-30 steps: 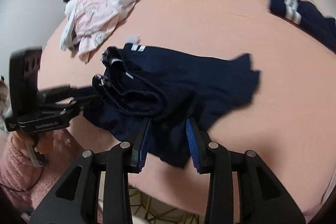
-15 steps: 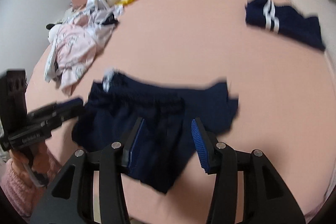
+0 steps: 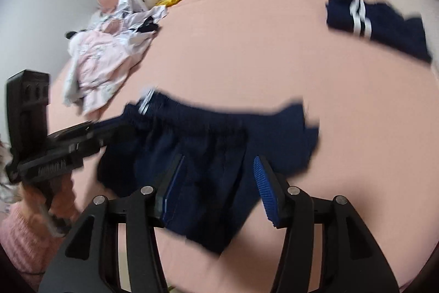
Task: Fold clothes
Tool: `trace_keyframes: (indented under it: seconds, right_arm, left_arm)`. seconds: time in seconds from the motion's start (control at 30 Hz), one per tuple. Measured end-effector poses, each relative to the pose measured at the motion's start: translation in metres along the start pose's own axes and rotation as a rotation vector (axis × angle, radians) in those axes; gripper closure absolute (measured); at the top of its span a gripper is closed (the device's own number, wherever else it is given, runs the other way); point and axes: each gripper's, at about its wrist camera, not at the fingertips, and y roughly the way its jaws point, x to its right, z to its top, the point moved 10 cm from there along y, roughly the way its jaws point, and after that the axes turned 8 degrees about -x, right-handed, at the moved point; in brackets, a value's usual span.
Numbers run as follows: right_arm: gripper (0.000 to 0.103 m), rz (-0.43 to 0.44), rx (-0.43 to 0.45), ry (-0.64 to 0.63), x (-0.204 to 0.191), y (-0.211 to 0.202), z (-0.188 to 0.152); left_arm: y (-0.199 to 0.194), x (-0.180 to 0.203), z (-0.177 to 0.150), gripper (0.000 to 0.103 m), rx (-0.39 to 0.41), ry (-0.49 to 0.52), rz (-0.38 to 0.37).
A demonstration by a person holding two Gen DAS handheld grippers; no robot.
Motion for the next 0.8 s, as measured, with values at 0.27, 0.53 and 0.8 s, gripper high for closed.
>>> trace_keyframes:
  seconds: [0.27, 0.53, 0.8]
  right_arm:
    - [0.050, -0.019, -0.010, -0.105, -0.020, -0.004, 0.045]
    - [0.048, 0.071, -0.284, -0.388, -0.071, 0.084, 0.072]
    - [0.092, 0.137, -0.295, -0.405, -0.070, 0.079, 0.065]
  left_arm:
    - [-0.015, 0.025, -0.037, 0.080, -0.042, 0.080, -0.016]
    - [0.007, 0.016, -0.026, 0.072, -0.039, 0.013, -0.012]
    - [0.008, 0.010, -0.010, 0.099, 0.026, -0.027, 0.012]
